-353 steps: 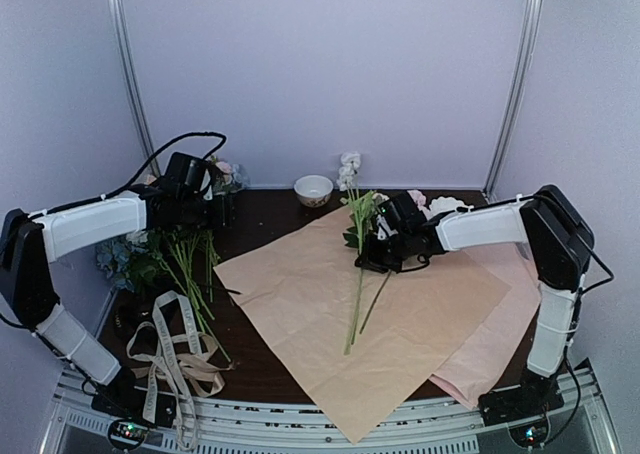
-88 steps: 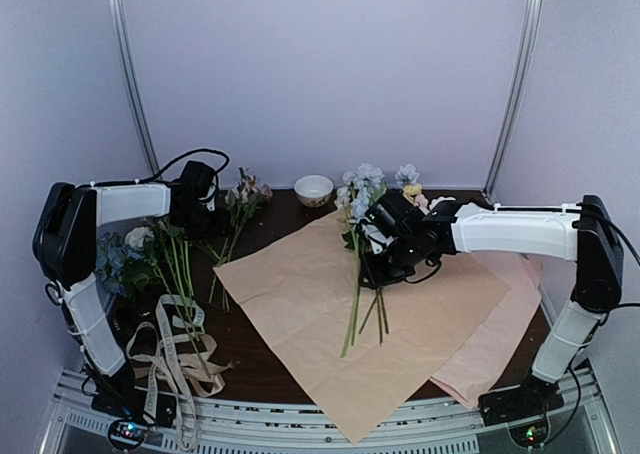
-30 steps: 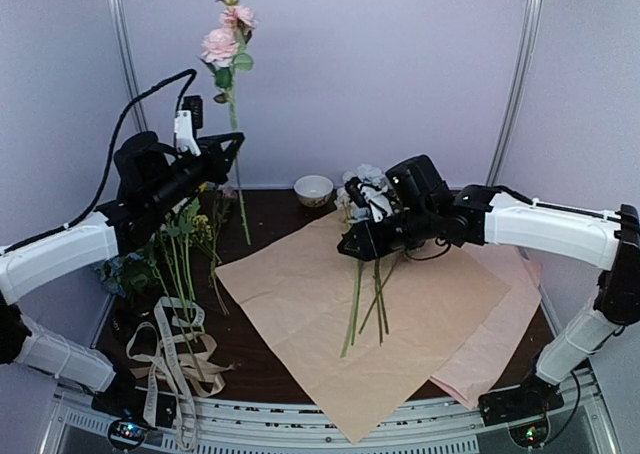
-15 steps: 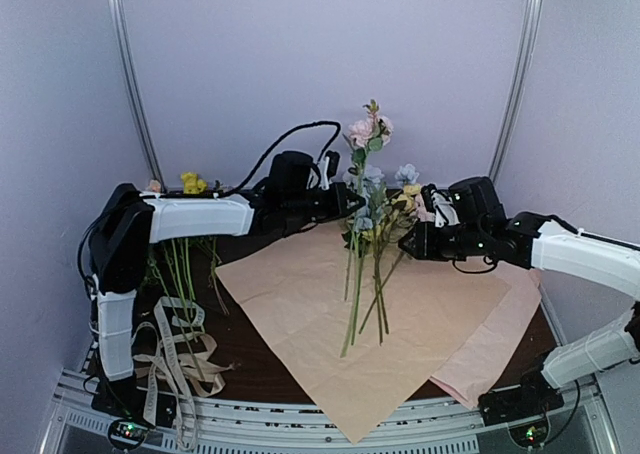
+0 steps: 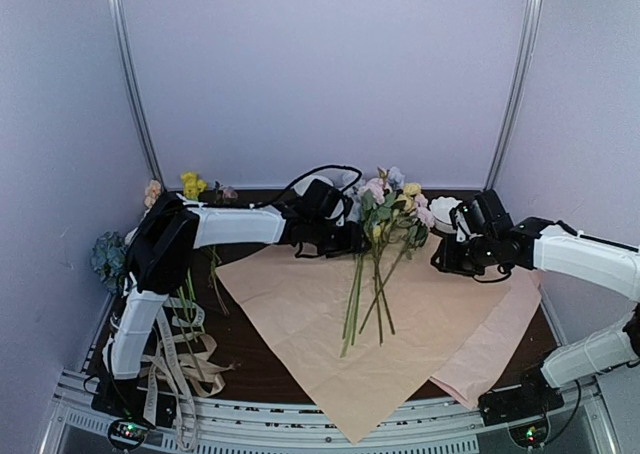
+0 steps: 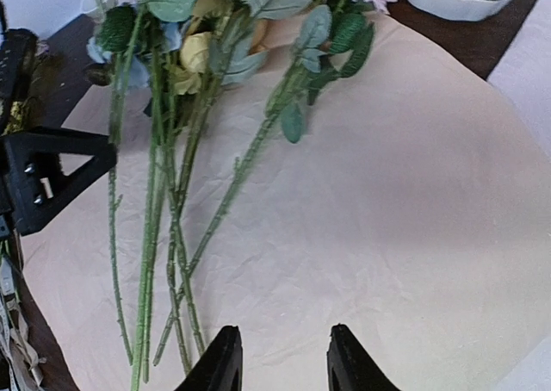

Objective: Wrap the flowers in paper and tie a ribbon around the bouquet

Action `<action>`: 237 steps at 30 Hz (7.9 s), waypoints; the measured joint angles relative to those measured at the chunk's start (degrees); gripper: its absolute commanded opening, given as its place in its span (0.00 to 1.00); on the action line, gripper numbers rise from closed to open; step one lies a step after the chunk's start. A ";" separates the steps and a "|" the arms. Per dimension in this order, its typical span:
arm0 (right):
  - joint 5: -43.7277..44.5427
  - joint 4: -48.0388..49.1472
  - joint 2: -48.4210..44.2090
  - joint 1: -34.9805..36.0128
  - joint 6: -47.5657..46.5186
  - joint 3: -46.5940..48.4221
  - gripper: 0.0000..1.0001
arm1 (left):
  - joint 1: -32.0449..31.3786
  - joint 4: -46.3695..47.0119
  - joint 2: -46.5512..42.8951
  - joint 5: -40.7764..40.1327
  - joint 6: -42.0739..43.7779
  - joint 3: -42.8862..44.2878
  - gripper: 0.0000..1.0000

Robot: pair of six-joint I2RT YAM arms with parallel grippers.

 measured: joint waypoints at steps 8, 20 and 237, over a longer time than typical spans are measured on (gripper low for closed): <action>0.09 -1.77 -0.92 -12.46 1.22 -5.99 0.58 | -0.48 -19.06 -3.32 -6.54 12.52 6.19 0.94; -3.69 1.51 0.20 -33.40 5.20 -14.05 0.67 | 8.00 -25.90 -29.18 -9.46 20.87 -18.47 0.98; -6.27 5.57 -8.35 41.38 -23.61 -13.07 0.00 | 2.08 -1.38 -32.09 9.18 43.47 -36.85 0.32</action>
